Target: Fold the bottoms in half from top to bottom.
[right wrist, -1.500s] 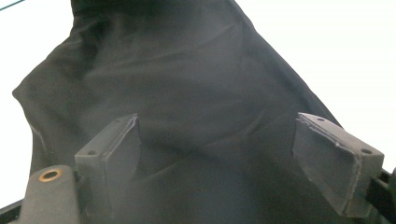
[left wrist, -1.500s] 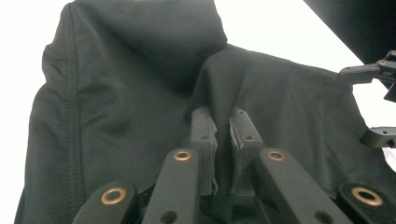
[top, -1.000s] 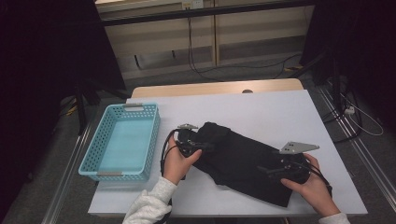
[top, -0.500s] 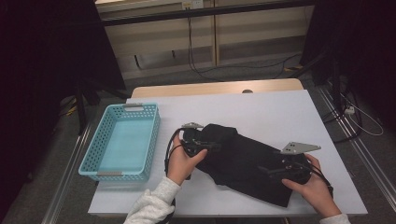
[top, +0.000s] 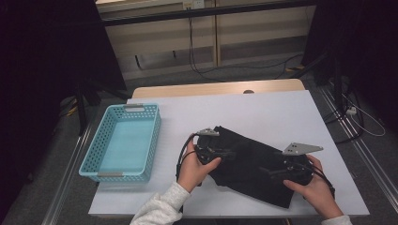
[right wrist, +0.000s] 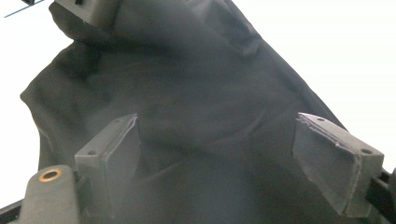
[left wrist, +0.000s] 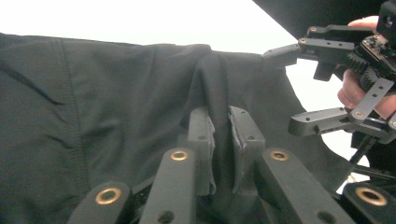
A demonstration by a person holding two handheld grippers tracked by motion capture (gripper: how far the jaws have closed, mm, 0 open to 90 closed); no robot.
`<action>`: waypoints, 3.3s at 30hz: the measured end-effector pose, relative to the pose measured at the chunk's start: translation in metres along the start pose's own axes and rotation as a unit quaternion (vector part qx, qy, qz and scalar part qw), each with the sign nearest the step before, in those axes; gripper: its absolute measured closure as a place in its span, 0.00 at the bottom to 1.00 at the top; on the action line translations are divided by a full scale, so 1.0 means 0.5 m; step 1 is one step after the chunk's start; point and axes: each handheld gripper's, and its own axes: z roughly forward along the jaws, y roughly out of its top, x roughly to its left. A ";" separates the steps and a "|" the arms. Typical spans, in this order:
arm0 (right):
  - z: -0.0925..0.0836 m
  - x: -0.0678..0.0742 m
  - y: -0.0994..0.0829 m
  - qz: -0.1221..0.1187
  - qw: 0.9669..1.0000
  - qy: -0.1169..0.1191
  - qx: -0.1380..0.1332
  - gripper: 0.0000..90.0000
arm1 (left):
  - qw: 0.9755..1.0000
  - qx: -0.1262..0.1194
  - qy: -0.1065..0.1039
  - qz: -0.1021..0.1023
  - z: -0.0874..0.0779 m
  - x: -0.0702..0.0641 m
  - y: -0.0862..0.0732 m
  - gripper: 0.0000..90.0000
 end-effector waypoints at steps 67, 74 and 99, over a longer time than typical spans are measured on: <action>0.070 0.098 0.050 -0.111 0.992 0.061 0.019 0.95 | 0.992 -0.038 0.119 -0.003 -0.115 0.089 -0.023 0.24; 0.048 0.088 0.046 -0.104 0.993 0.057 0.013 0.95 | 0.992 -0.036 0.119 -0.003 -0.114 0.090 -0.023 0.24; -0.001 0.082 0.020 -0.096 0.994 0.060 0.012 0.94 | 0.993 -0.032 0.115 0.000 -0.103 0.088 -0.017 0.23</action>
